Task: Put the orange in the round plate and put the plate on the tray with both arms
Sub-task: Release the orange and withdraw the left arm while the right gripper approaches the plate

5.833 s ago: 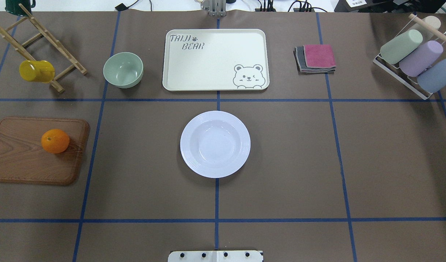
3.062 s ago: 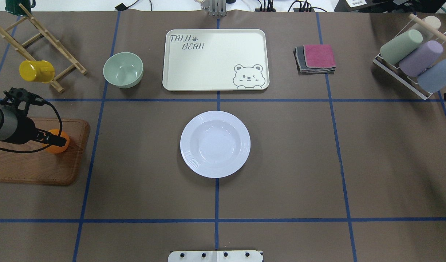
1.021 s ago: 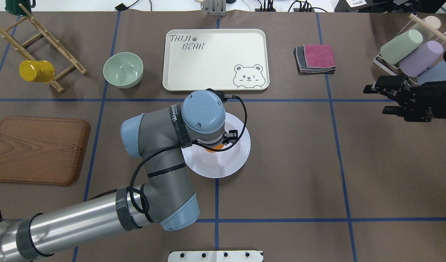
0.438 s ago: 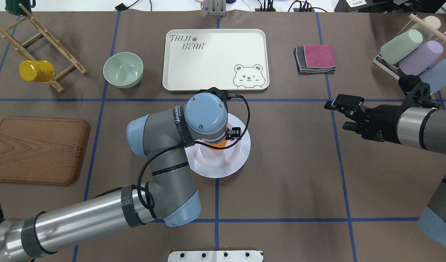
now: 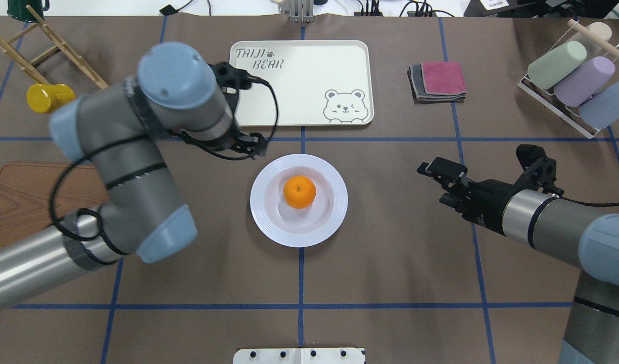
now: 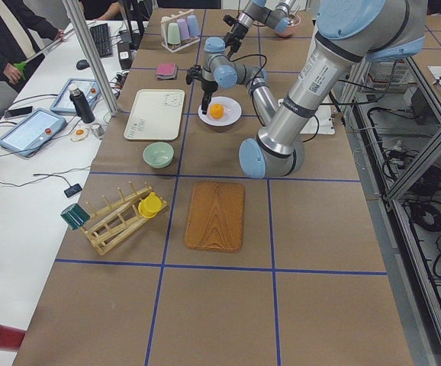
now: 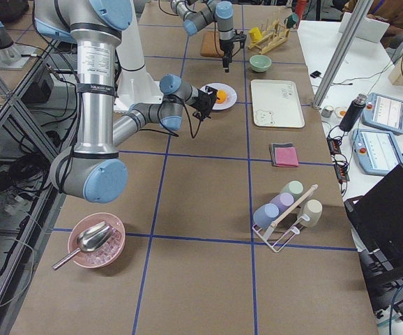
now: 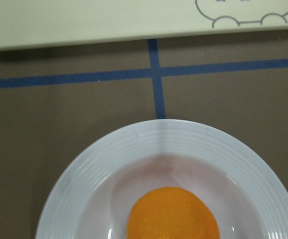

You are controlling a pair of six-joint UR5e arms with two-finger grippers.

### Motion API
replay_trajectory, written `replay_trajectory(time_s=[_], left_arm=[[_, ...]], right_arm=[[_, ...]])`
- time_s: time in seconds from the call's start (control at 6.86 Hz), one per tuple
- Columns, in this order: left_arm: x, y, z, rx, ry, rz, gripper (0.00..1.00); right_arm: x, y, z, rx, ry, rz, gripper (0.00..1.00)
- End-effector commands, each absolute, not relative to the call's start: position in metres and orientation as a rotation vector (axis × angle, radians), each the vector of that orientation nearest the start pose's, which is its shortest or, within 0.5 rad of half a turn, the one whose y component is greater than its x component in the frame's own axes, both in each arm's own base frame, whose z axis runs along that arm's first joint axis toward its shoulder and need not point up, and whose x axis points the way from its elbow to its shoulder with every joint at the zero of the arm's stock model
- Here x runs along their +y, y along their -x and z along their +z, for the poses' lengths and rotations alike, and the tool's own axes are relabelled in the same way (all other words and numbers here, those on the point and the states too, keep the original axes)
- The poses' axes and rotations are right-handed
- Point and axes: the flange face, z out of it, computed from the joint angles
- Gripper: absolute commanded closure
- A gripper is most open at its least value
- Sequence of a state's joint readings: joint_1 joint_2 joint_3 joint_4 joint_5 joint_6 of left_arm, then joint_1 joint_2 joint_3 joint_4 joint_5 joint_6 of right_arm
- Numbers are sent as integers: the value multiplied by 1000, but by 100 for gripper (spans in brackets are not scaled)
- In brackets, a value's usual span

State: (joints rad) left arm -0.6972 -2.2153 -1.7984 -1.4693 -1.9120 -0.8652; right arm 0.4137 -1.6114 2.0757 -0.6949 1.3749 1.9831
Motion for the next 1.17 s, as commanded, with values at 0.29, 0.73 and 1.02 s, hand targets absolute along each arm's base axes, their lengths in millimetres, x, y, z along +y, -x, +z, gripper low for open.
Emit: replay_trajectory(time_s=[0.29, 0.73, 1.02], left_arm=[[-539, -124, 396, 685, -280, 398, 1], [-523, 60, 562, 764, -187, 265, 1], [-510, 67, 592, 840, -134, 194, 1]], right_arm=[[-254, 410, 323, -1447, -148, 948, 0], [-244, 422, 322, -1459, -110, 995, 0], [-239, 478, 311, -1490, -103, 1079, 0]])
